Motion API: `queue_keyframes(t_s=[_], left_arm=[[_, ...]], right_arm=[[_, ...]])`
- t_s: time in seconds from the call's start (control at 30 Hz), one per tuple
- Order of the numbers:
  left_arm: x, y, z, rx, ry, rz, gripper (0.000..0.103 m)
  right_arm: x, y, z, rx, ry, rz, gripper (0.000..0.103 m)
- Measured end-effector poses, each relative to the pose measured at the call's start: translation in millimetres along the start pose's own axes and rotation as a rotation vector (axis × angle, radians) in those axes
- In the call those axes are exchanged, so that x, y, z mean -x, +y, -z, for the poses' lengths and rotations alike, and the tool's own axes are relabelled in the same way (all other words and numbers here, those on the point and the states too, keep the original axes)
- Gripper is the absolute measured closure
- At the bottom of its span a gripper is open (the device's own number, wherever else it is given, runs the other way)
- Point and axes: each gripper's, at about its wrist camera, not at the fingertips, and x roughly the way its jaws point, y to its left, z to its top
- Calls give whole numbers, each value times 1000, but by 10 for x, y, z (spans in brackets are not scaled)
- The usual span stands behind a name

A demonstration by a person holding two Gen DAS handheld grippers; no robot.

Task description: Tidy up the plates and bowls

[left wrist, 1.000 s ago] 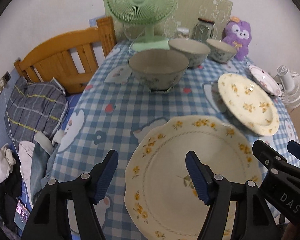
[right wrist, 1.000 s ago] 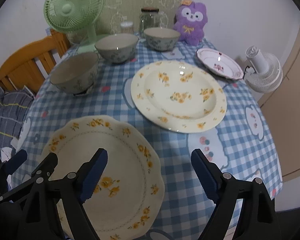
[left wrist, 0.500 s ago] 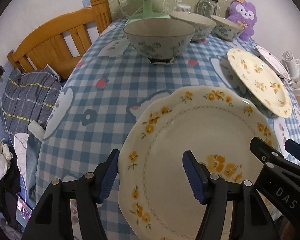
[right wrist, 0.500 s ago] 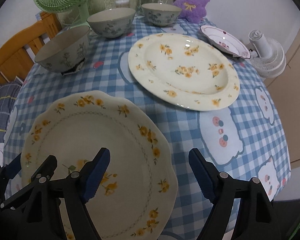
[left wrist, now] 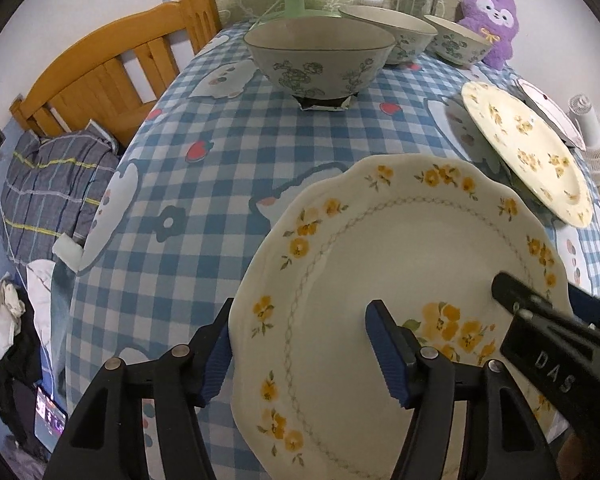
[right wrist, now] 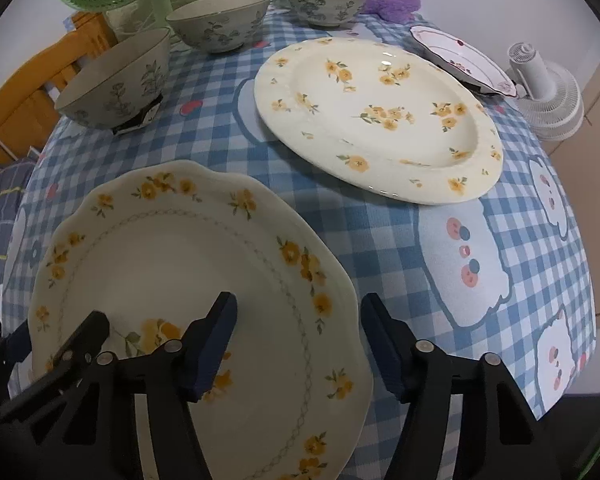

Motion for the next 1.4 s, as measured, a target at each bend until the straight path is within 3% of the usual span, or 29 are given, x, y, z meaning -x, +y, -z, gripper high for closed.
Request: queue_keyframes(t_s=[0.6,1.4], left_arm=[[24,-27,-40,44,39,-29,40],[559,-734,-107,-14,-64,-2,41]], right_arm=[[40,-27,14,49,67,-45,38],[596,-831,-109,8,-41,-13,38]])
